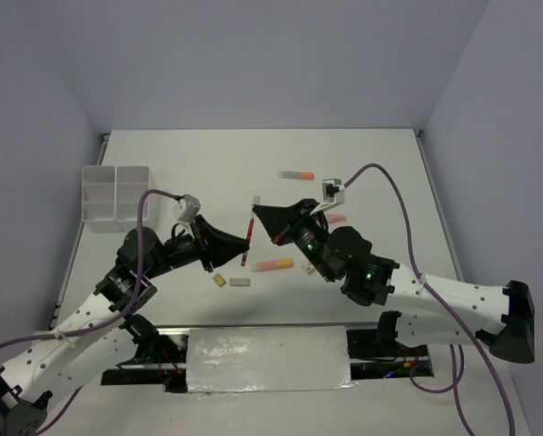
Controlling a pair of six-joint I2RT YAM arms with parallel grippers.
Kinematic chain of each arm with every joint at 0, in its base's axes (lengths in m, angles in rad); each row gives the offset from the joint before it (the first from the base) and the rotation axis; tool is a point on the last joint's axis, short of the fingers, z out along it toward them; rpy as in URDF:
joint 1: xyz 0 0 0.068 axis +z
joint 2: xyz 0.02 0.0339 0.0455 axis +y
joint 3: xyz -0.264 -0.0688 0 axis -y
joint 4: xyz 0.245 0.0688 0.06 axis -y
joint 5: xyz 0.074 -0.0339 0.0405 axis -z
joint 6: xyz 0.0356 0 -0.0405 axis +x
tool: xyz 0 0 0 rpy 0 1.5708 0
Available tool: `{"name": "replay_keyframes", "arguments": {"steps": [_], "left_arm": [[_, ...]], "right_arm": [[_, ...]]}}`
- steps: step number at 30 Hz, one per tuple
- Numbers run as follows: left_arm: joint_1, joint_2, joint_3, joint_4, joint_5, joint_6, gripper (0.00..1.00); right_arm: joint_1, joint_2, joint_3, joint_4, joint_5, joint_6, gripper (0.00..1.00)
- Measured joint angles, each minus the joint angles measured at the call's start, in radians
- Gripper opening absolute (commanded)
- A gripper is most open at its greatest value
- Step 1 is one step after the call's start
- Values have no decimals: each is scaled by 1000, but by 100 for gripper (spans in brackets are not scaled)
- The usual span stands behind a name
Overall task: Sort the stationery into containers
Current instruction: Close the pen cap on the pen.
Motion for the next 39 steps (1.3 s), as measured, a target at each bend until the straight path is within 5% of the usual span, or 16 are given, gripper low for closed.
{"name": "replay_keyframes", "arguments": {"steps": [20, 39], "left_arm": [[0, -6, 4, -22, -32, -4, 0], [-5, -5, 11, 56, -59, -117, 0]], "right_arm": [[5, 23, -32, 46, -2, -22, 0], [9, 35, -138, 356, -62, -169, 0]]}}
